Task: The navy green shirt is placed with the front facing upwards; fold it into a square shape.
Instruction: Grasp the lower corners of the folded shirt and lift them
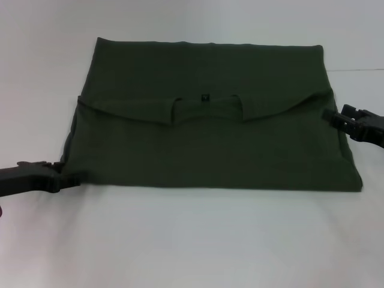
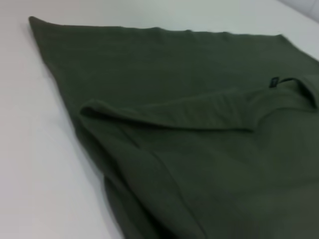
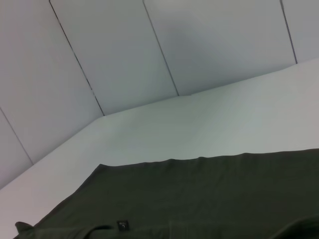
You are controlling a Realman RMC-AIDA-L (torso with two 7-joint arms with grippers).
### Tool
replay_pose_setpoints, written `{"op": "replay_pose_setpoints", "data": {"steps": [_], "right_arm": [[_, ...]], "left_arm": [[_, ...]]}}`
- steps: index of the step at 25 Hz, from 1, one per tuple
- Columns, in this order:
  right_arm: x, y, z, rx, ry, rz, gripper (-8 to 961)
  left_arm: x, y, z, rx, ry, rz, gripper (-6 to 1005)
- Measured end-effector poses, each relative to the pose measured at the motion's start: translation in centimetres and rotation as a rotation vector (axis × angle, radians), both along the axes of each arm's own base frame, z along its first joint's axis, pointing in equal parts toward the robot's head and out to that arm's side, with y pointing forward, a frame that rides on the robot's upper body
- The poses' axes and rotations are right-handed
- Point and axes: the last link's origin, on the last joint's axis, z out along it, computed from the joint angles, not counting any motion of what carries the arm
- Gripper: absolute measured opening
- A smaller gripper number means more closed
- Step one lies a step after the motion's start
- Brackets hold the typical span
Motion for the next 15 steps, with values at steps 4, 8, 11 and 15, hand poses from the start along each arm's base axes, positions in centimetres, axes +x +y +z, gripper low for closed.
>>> {"op": "replay_pose_setpoints", "data": {"steps": [4,8,11,15], "right_arm": [[0.01,-0.02,0.0,-0.001,0.0,-0.001,658],[0.04,-0.04,0.01,0.0,0.0,-0.002,658],[0.14,-0.13,0.01,0.0,0.001,-0.004,659],[0.13,-0.31,0.18,0.003,0.008,0.002,659]], "left_arm": [[-0.04,-0.02,-0.14,-0.001,0.008,-0.002,566],[-0.01,-0.08,-0.37,-0.007,0.015,-0.007,480],[0.01,-0.05,-0.31,-0.005,0.016,-0.009,415],[0.04,-0.04,-0.24,-0.002,0.015,-0.013,275]]}}
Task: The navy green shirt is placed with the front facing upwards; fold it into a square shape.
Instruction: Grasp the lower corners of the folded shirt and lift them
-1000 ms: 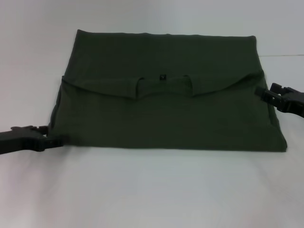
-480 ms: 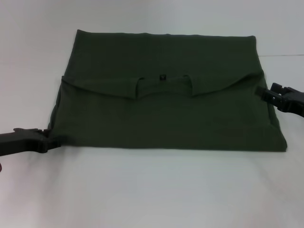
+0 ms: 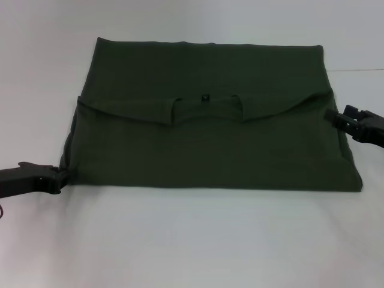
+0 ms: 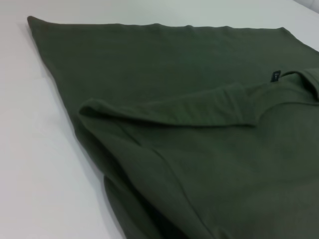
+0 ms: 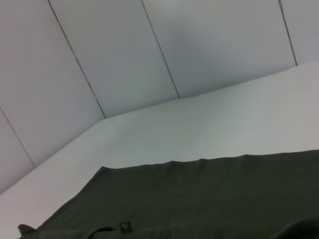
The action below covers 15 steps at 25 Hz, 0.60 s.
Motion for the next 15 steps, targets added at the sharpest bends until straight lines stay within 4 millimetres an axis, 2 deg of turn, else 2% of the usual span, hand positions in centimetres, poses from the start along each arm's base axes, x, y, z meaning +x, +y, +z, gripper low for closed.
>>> {"op": "replay_pose_setpoints", "data": {"steps": [3,9,15], "right_arm": [[0.0,-0.2,0.1,-0.001,0.007,0.004,660],[0.9,-1.2,0.8,0.001,-0.011,0.001,661],[2.8,-3.2,2.4,0.004,-0.056,-0.022,664]], "left_arm": [[0.0,0.0,-0.1,-0.001,0.003,-0.006,129],[0.2,0.1,-0.1,0.002,0.001,-0.01,55],[0.6,0.3,0.0,0.016,-0.021,-0.018,54]]}}
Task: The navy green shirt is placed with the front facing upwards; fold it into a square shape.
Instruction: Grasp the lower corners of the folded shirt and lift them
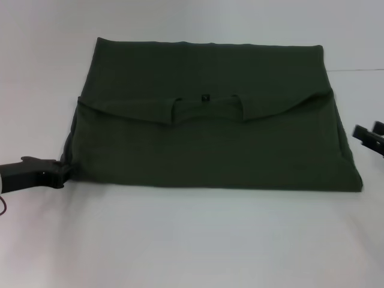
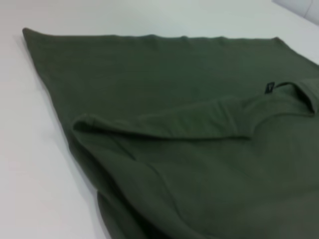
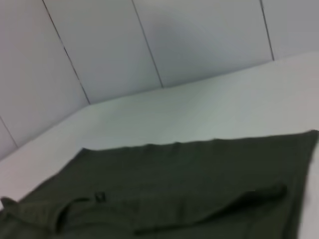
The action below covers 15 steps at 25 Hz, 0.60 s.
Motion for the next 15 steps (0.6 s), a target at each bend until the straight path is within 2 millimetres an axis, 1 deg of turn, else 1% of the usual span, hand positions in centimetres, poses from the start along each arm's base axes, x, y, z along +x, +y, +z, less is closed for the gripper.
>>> {"op": "replay_pose_setpoints", "data": {"steps": [3,6,11,15], "right_arm": [[0.8,-1.1,0.6,-0.014,-0.033,-0.007,666],[1.6,-2.2,0.6,-0.046,-0.059,-0.02,667],[2.3,-3.4,-0.4,-0.115,-0.091,-0.043,669],[2.4,-3.7,-1.0,-0.127,-0.1,-0.049,669]], "left_arm": [[0.2,0.1,0.0,0.007,-0.012,-0.004,55],[0.5,0.1,-0.1,0.01,-0.016,-0.01,55],[0.9,0.0,-0.2,0.014,-0.024,-0.021,54],[1.2,-0.1,-0.2,0.008,-0.034,-0.03,54]]}}
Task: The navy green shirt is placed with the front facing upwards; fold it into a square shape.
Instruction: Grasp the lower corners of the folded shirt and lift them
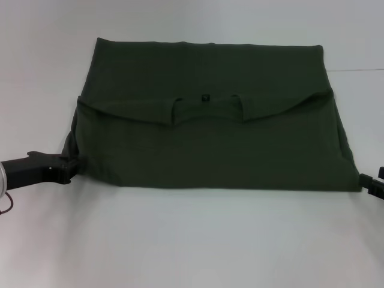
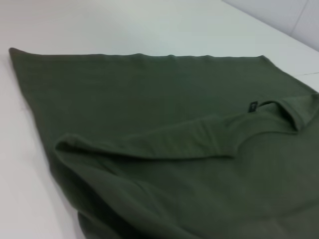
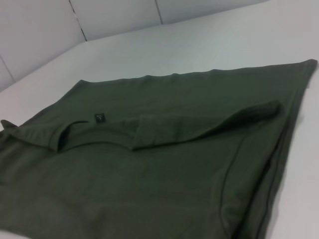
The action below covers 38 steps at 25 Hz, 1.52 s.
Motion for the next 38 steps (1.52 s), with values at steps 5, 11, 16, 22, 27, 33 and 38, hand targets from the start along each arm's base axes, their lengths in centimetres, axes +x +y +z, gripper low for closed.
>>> {"op": "replay_pose_setpoints", "data": {"steps": [5,11,16,22,27,33,38], "right_arm": [[-0.3,0.6,-0.3,-0.001,0.002,0.006,670],[-0.7,1.6,-0.8,-0.001,0.001,-0.001,670],[-1.0,2.5,-1.7,-0.022,-0.022,-0.004,671],[-1.1,3.0,-2.1,-0.032,-0.039,-0.007,671],[-1.2,3.3,-2.3,-0.04,-0.049,-0.017,669],[-1.3,3.6,-3.0,-0.075,-0.065,-0.026,659],[-1.6,3.5,-3.3,-0.09,-0.064,-0.007,579]], "left_arm": [[0.1,0.0,0.0,0.0,-0.006,-0.002,55],[0.4,0.1,0.0,0.001,-0.01,-0.009,55],[0.5,0.1,0.0,0.002,-0.018,-0.012,54],[0.5,0.1,0.1,0.003,-0.018,-0.014,55],[0.6,0.2,0.1,0.003,-0.017,-0.016,55],[0.7,0.3,0.0,0.003,-0.015,-0.023,54],[0.8,0.3,0.0,0.002,-0.016,-0.024,54]]}}
